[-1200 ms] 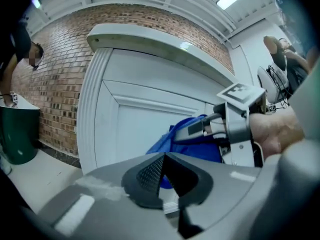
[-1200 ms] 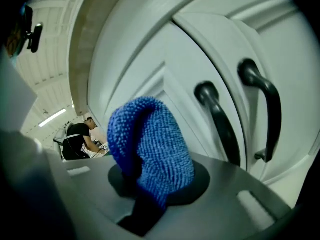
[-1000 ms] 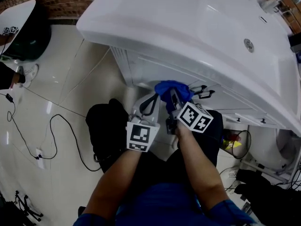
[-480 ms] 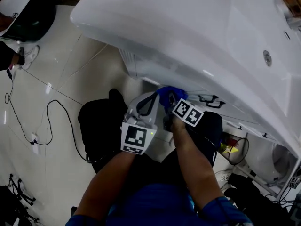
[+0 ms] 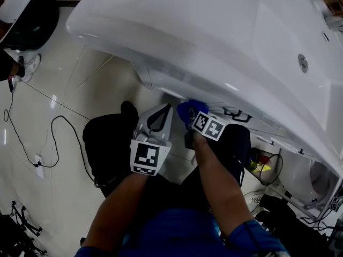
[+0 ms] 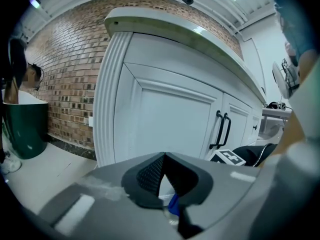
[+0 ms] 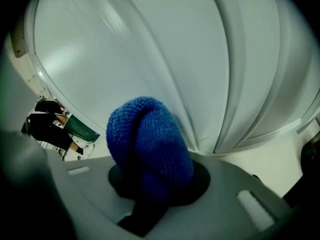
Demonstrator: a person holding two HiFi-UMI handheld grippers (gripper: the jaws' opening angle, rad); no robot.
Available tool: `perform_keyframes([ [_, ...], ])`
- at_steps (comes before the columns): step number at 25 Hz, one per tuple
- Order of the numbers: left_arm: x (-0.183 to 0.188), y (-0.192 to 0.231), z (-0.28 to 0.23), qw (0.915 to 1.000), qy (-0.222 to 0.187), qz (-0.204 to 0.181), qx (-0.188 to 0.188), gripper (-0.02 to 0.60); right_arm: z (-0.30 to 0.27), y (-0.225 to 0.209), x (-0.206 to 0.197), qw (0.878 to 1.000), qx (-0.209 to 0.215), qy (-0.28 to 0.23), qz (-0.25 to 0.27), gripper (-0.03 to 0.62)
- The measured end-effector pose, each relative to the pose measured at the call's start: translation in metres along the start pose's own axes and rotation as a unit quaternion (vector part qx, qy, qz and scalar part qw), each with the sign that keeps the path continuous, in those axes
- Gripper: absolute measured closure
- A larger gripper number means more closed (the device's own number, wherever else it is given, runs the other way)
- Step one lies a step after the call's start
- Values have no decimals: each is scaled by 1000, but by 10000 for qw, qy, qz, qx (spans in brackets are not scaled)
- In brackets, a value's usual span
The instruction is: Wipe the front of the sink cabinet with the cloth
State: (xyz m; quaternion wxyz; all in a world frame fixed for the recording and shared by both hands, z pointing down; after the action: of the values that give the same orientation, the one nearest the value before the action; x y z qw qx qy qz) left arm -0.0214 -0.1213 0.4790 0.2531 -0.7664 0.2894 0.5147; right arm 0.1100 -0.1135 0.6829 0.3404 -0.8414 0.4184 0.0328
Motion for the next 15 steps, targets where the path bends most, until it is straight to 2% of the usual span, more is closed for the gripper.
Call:
perform_keyframes([
  [4, 8, -11, -3, 9997, -126, -160, -97, 580, 37, 33, 2, 9982, 473, -268, 251, 522],
  [7, 12, -16, -2, 9995, -193, -235, -113, 580, 92, 75, 18, 9903, 1066, -796, 396, 523],
  [11, 21, -32, -1, 9986, -346, -362, -175, 580, 183, 125, 60, 9652, 1847, -1789, 478, 522],
  [15, 30, -50, 2, 9970, -533, -468, -322, 580, 255, 149, 108, 9362, 2125, -2755, 488, 522],
])
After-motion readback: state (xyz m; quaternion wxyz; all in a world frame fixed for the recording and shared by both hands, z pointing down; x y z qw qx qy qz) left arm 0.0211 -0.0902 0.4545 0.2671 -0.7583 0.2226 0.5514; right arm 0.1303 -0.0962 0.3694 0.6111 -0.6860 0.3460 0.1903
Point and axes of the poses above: the fingertips, and each gripper's own axes: z backward along the fingers, y to its left, x out of its top, the point moved 1 cm from there along z, backward along the fingers, and after that the axes turned 12 degrees about -z, right-handed, at the moved point
